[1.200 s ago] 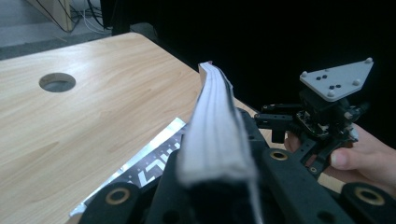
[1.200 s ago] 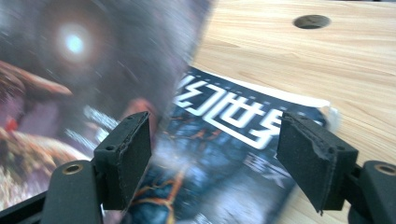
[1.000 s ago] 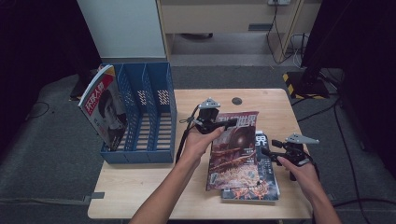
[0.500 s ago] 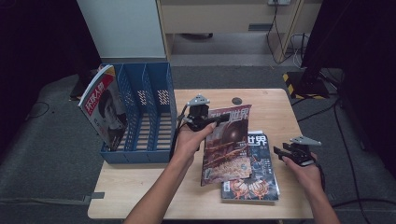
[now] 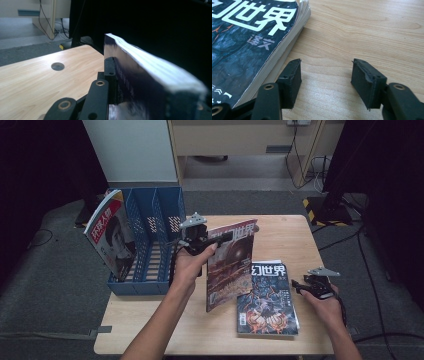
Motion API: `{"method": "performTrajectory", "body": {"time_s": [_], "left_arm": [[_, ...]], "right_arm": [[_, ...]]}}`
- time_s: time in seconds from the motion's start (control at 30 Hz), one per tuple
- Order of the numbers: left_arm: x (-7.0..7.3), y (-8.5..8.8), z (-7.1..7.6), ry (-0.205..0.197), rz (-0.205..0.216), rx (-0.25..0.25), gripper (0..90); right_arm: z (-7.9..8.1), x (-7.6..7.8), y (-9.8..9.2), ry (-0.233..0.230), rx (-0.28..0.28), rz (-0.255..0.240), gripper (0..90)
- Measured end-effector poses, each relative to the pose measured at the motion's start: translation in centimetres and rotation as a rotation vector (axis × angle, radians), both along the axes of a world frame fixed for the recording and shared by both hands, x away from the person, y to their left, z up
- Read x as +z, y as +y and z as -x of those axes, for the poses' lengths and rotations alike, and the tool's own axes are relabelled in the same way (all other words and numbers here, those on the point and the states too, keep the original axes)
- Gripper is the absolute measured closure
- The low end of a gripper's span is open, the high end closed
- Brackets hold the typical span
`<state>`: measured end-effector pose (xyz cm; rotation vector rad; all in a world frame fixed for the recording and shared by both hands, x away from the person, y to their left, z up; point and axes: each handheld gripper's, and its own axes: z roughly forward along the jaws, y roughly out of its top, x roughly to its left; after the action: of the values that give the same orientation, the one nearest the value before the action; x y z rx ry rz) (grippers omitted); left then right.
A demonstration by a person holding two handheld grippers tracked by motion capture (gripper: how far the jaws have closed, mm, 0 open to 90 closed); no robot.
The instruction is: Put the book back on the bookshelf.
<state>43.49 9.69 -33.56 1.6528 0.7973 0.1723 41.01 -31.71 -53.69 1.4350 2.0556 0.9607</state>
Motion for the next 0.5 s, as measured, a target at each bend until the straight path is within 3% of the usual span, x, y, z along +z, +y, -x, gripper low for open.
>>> {"method": "performTrajectory", "body": {"time_s": [0.07,0.5], "left_arm": [[0.4,0.4,0.1,-0.007,0.0,0.008,83.6],[2.3,2.2,0.5,-0.037,-0.012,0.065,83.6]], "right_arm": [[0.0,0.0,0.1,0.0,0.009,0.018,37.9],[0.0,0.0,0.3,-0.001,0.012,0.023,35.5]]}}
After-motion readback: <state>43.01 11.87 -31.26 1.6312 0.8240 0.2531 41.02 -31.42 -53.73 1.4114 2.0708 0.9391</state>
